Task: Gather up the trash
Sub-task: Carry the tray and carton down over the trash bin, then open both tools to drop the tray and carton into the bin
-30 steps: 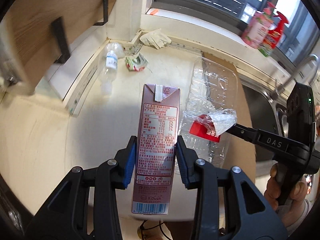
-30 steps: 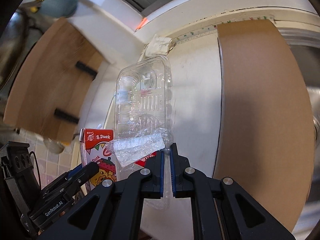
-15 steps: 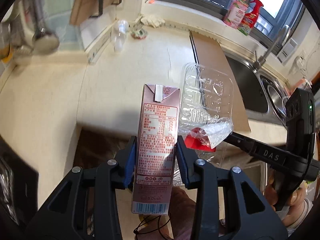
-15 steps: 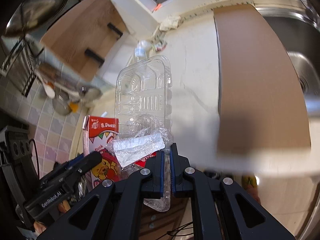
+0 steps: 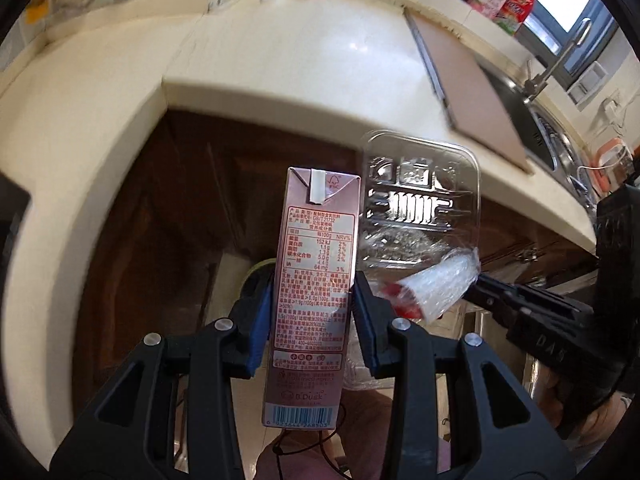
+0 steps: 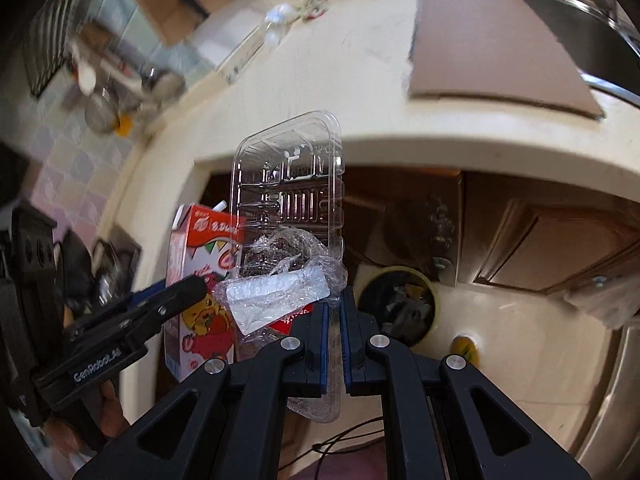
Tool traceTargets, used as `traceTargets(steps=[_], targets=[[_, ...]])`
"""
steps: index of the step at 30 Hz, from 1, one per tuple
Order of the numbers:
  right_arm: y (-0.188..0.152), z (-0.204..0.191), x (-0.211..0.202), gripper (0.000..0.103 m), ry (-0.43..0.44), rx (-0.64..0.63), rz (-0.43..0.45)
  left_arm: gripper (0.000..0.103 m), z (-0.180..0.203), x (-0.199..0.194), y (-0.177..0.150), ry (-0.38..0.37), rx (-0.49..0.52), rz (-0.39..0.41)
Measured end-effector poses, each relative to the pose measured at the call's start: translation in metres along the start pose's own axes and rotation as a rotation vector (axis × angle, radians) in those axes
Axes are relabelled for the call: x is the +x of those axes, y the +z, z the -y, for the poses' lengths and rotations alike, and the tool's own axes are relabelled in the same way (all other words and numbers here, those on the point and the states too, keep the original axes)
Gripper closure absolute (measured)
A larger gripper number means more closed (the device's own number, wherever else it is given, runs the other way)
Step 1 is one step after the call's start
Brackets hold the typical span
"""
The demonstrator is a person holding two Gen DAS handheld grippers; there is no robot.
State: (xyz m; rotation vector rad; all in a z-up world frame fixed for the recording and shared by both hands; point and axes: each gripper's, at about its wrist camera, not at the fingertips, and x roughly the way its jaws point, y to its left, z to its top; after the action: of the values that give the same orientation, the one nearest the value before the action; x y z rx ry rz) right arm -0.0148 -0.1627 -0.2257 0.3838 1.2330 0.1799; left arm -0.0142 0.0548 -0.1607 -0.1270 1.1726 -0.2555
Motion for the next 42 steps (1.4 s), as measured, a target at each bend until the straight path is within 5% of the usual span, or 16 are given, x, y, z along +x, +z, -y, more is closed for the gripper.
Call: traceTargets(steps=[13,24,27,29,34,42], targets=[[-0.068,0.048,0.208,0.098,-0.163,-0.138,-0.031,0.069,-0.065,0.2,-0.079,0.038,-0.126,-0.03],[-0.106,0.102,0.389,0.098,-0.237,-0.198,-0.061,0.068,-0.109,0.361,-0.134,0.104,-0.108,-0.072],[-0.111,0.11,0.423,0.098,-0.238,-0.234,-0.111,0.058,-0.113,0.387,-0.143,0.116,-0.103,-0.104],[-0.115,0.115,0.438,0.093,-0.261,-0.251,-0.141,0.04,-0.119,0.397,-0.149,0.121,-0.116,-0.127],[-0.119,0.119,0.44,0.07,-0.271,-0.277,-0.138,0.028,-0.124,0.403,-0.162,0.138,-0.135,-0.138],[-0.118,0.109,0.432,0.066,-0.266,-0.285,-0.149,0.026,-0.131,0.394,-0.15,0.162,-0.155,-0.135]])
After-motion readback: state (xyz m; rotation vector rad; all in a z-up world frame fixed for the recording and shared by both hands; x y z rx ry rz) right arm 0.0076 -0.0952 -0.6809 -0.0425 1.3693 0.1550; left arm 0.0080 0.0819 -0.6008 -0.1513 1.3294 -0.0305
